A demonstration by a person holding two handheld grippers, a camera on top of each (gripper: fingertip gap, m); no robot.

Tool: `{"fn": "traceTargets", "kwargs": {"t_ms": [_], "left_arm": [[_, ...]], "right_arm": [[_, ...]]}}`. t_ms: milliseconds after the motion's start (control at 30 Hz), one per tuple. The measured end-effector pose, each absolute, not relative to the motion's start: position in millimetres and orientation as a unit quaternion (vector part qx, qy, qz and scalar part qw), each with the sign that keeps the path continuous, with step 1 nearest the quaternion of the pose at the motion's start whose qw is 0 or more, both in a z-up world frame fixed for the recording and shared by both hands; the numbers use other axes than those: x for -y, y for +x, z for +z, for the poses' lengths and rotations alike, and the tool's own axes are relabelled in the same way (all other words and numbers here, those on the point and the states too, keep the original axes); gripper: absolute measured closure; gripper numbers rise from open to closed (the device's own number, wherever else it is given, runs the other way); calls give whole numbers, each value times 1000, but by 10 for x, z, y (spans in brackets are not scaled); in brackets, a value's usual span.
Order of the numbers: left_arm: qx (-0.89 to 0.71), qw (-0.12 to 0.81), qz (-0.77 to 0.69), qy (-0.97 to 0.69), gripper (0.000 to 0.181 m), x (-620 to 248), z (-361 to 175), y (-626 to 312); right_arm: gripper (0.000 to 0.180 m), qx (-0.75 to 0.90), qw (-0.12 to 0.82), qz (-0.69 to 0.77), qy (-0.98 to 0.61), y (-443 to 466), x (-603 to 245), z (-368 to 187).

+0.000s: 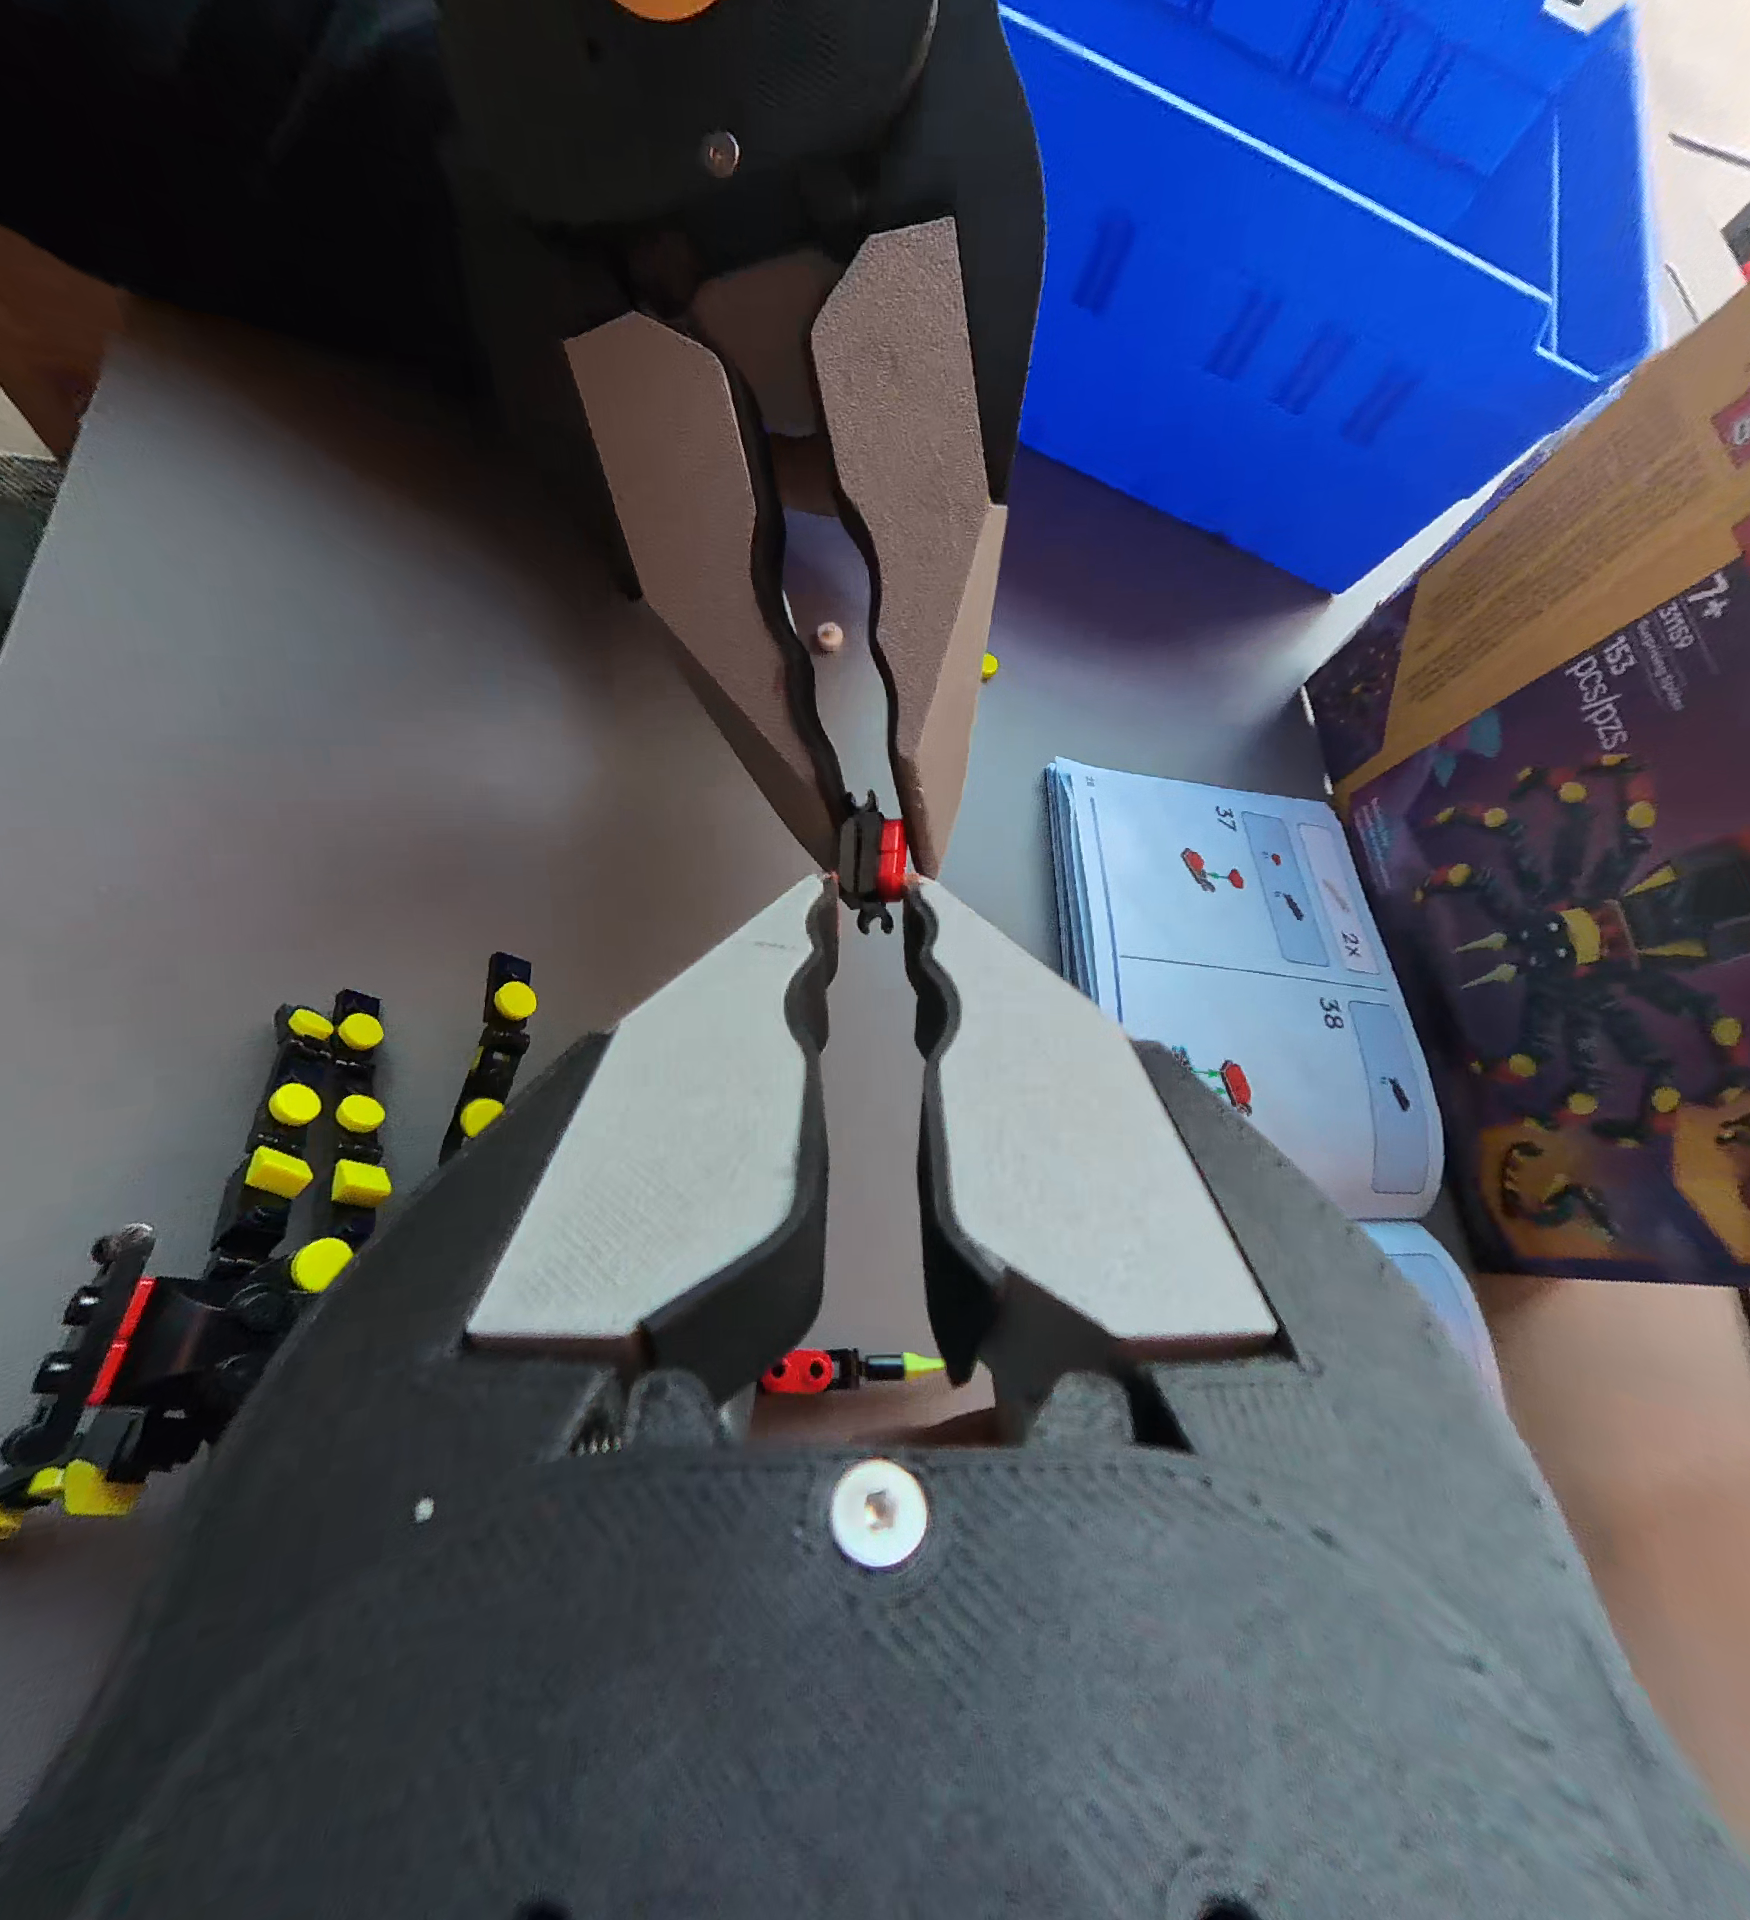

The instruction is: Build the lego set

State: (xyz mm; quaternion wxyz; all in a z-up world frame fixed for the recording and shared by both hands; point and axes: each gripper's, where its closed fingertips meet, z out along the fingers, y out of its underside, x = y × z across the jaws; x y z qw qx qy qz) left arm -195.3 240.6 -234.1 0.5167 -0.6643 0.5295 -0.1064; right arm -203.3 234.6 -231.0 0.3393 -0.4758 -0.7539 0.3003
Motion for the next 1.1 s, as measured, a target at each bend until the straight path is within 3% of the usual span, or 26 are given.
{"fn": "traceTargets", "kwargs": {"t_ms": [500,1100], "left_arm": [[-559,505,-67,-654,173,-2354,-2415,-1899],[-581,585,-21,-566,166,-2293,-2199,-1805]], "right_arm": [[172,801,416,177,-393,-1988,-2292,-2361],[172,774,423,249,-399,-1918,-2271,-2214]]}}
